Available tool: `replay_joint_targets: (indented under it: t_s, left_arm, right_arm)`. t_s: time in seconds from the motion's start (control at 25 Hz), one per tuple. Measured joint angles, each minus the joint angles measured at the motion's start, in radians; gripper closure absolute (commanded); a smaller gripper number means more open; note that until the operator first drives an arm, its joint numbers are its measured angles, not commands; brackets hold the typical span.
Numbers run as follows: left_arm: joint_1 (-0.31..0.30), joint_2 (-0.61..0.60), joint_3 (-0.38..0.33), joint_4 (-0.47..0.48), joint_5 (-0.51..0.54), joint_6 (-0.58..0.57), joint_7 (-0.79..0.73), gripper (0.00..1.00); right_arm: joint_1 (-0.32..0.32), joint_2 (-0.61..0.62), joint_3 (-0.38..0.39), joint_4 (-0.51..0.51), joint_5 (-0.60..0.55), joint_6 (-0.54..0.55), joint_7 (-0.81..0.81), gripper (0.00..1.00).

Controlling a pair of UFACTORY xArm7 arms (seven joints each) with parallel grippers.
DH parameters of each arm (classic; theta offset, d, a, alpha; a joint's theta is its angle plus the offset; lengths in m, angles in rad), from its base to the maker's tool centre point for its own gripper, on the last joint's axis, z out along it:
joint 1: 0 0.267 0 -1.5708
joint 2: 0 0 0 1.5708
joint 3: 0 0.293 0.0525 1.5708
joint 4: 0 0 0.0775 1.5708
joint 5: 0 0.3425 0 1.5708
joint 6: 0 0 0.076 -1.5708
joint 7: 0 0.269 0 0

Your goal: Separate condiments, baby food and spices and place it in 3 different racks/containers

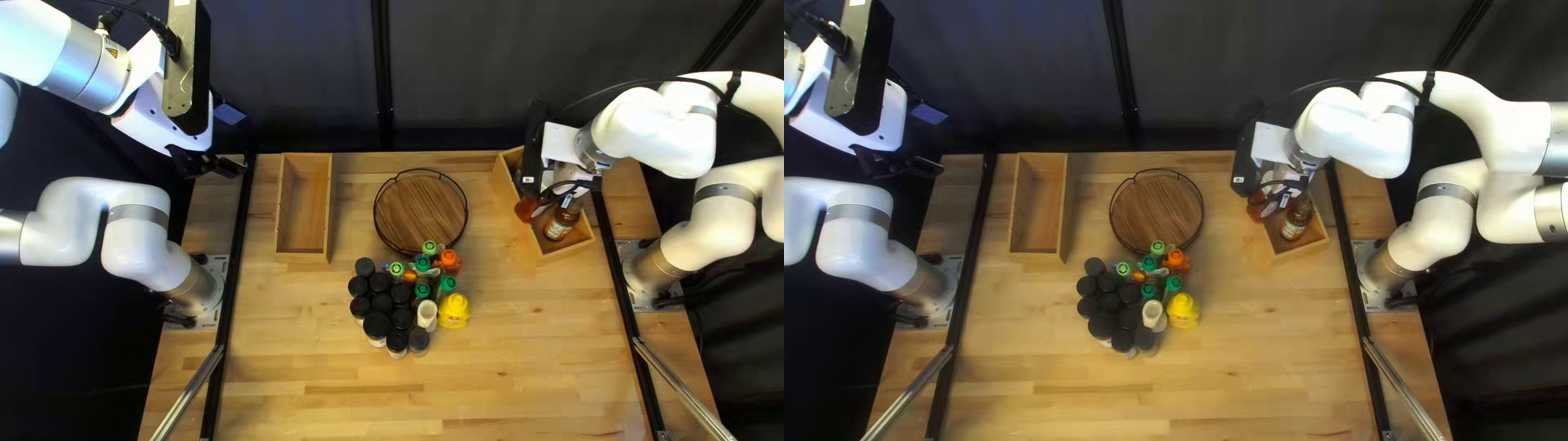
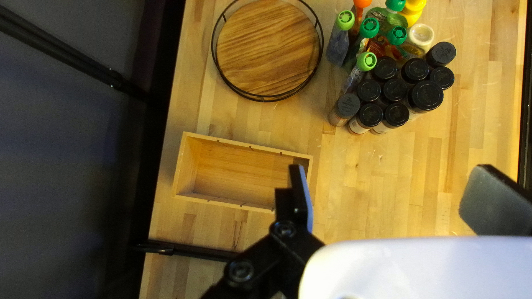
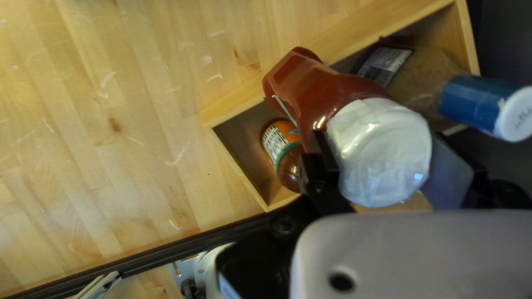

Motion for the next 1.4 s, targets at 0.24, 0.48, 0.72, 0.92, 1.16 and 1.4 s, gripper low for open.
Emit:
replay_joint_targets:
  t_s: [0.24, 0.48, 0.72, 0.92, 1.16, 1.4]
  left_arm:
    - [0.000, 0.000, 0.000, 0.000, 0.000, 0.000, 0.000, 0.00]
    - [0.000, 0.000, 0.000, 0.000, 0.000, 0.000, 0.000, 0.00]
    - [0.000, 0.000, 0.000, 0.000, 0.000, 0.000, 0.000, 0.00]
    - [0.000, 0.000, 0.000, 0.000, 0.000, 0.000, 0.000, 0.00]
    - [0.000, 0.000, 0.000, 0.000, 0.000, 0.000, 0.000, 0.00]
    - [0.000, 0.000, 0.000, 0.000, 0.000, 0.000, 0.000, 0.00]
  right_arm:
    - [-0.016, 0.029, 0.006, -0.033, -0.013, 0.022, 0.024, 1.00]
    - [-0.030, 0.011, 0.010, -0.065, -0.026, -0.012, 0.043, 1.00]
    - [-0.043, -0.017, 0.010, -0.091, -0.037, -0.055, 0.055, 1.00]
    - [-0.051, -0.059, 0.009, -0.113, -0.040, -0.112, 0.068, 0.73]
    - [-0.048, -0.084, 0.005, -0.129, -0.027, -0.148, 0.075, 0.00]
    - [-0.027, -0.065, 0.018, -0.111, -0.007, -0.112, 0.079, 0.00]
